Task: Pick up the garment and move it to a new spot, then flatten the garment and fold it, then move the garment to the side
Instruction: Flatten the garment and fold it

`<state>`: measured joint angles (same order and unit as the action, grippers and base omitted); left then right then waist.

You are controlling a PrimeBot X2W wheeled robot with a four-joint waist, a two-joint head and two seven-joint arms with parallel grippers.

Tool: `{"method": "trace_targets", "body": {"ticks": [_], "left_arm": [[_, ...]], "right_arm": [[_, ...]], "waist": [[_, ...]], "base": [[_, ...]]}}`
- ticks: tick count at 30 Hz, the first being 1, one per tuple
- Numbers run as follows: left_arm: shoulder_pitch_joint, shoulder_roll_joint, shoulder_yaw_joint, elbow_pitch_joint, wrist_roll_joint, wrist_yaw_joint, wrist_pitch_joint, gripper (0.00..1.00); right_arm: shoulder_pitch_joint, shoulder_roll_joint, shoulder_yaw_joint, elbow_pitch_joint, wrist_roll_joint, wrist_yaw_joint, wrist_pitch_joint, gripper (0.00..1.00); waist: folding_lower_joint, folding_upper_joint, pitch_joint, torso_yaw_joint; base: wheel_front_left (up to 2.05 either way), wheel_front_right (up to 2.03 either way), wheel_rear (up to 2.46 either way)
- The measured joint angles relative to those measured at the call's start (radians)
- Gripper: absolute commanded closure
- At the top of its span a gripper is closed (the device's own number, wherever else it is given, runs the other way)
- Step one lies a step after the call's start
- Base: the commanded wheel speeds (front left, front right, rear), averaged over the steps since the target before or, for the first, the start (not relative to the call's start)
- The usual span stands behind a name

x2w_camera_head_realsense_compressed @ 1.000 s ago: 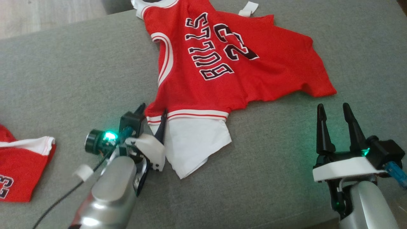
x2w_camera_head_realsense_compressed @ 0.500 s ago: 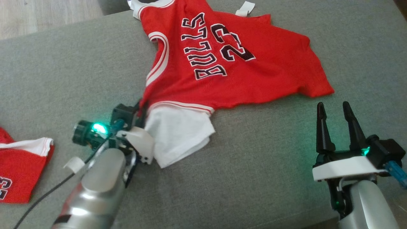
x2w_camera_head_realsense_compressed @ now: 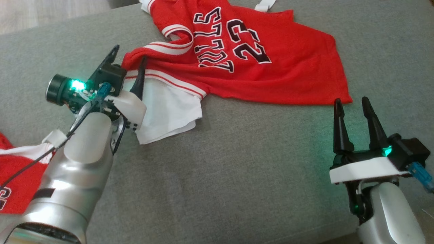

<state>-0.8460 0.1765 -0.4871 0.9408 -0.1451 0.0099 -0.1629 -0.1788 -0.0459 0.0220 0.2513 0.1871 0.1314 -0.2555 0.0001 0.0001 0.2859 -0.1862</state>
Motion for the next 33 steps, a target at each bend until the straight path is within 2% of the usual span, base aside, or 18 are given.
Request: {"method": "trace_targets", "body": {"ticks": [6,9,12,17,23,28,33], "left_arm": [[0.003,-0.019,0.004,0.015,-0.024,-0.001,-0.057,0.00],[0.040,-0.040,0.014,-0.024,-0.047,0.009,-0.080,0.00],[0.116,-0.066,0.041,-0.099,-0.082,0.029,-0.087,0.00],[0.282,-0.084,0.068,-0.313,-0.092,0.059,-0.089,0.00],[0.441,-0.102,0.066,-0.432,-0.093,0.075,-0.090,0.00],[0.502,-0.105,0.065,-0.455,-0.093,0.079,-0.090,0.00],[0.495,-0.109,0.061,-0.449,-0.093,0.077,-0.090,0.00]], "right_arm": [[0.000,0.000,-0.006,0.000,0.000,0.000,0.000,0.00],[0.005,0.000,-0.026,-0.004,-0.004,0.000,0.000,0.00],[0.009,0.000,-0.044,-0.011,-0.014,0.000,0.000,0.00],[0.043,0.000,-0.081,-0.022,-0.028,0.000,0.000,0.00],[0.096,0.000,-0.101,-0.022,-0.040,0.000,0.000,0.00],[0.101,0.000,-0.100,-0.022,-0.048,0.000,0.000,0.00],[0.100,0.000,-0.086,-0.023,-0.048,0.000,0.000,0.00]], "waist": [[0.0000,0.0000,-0.012,0.030],[-0.0001,0.0000,-0.027,0.052],[-0.0001,0.0000,-0.045,0.080],[-0.0002,0.0000,-0.077,0.137],[-0.0002,0.0000,-0.111,0.194],[-0.0003,0.0000,-0.129,0.222],[-0.0002,0.0000,-0.118,0.207]], "base": [[0.00,0.00,0.00],[0.00,0.00,0.00],[0.00,0.00,0.00],[0.00,0.00,0.00],[0.00,0.00,0.00],[0.00,0.00,0.00],[0.00,0.00,0.00]]}}
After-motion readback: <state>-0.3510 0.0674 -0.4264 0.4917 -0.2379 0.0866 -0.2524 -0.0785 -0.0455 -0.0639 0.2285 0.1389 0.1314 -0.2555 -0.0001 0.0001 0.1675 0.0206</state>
